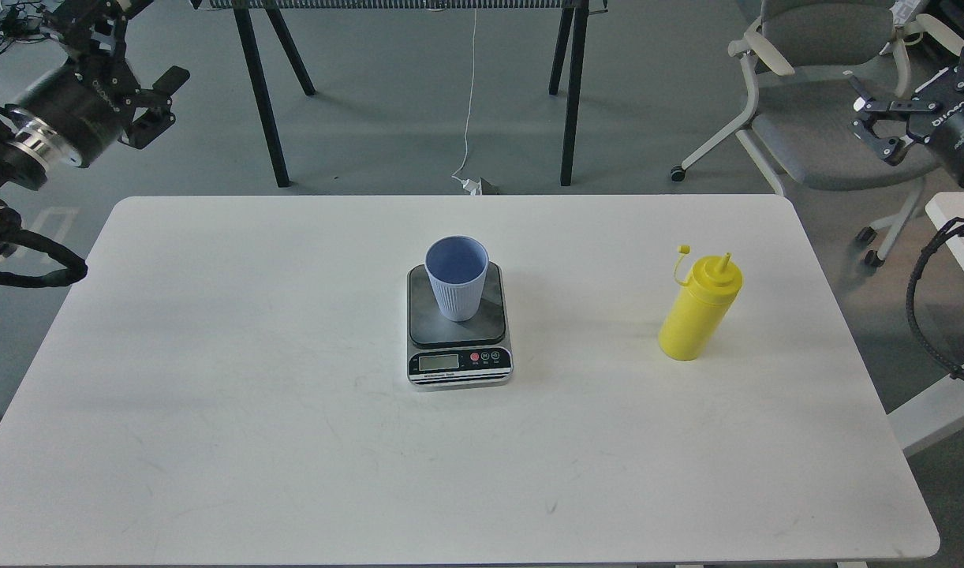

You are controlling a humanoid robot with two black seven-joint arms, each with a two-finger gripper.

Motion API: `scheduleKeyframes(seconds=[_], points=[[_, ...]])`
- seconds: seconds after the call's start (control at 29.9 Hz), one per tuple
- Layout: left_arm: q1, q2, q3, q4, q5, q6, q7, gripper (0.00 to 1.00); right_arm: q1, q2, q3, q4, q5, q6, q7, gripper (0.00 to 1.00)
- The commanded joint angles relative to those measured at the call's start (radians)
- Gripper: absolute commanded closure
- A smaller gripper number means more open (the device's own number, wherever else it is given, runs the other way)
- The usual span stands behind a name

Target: Pour seasoning into cup on scale with both arms

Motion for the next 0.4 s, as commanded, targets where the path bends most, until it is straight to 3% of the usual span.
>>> scheduleKeyframes(seconds=[0.0, 0.37], points=[[-0.003, -0.009, -0.042, 0.061, -0.022, 0.000, 0.000, 0.00, -0.055, 0.006, 0.035, 0.002, 0.001, 0.000, 0.003, 0.01], [-0.021, -0.044, -0.048, 0.140, -0.056, 0.000, 0.000, 0.00, -0.100, 0.024, 0.061, -0.010, -0.001, 0.000, 0.013, 0.01]])
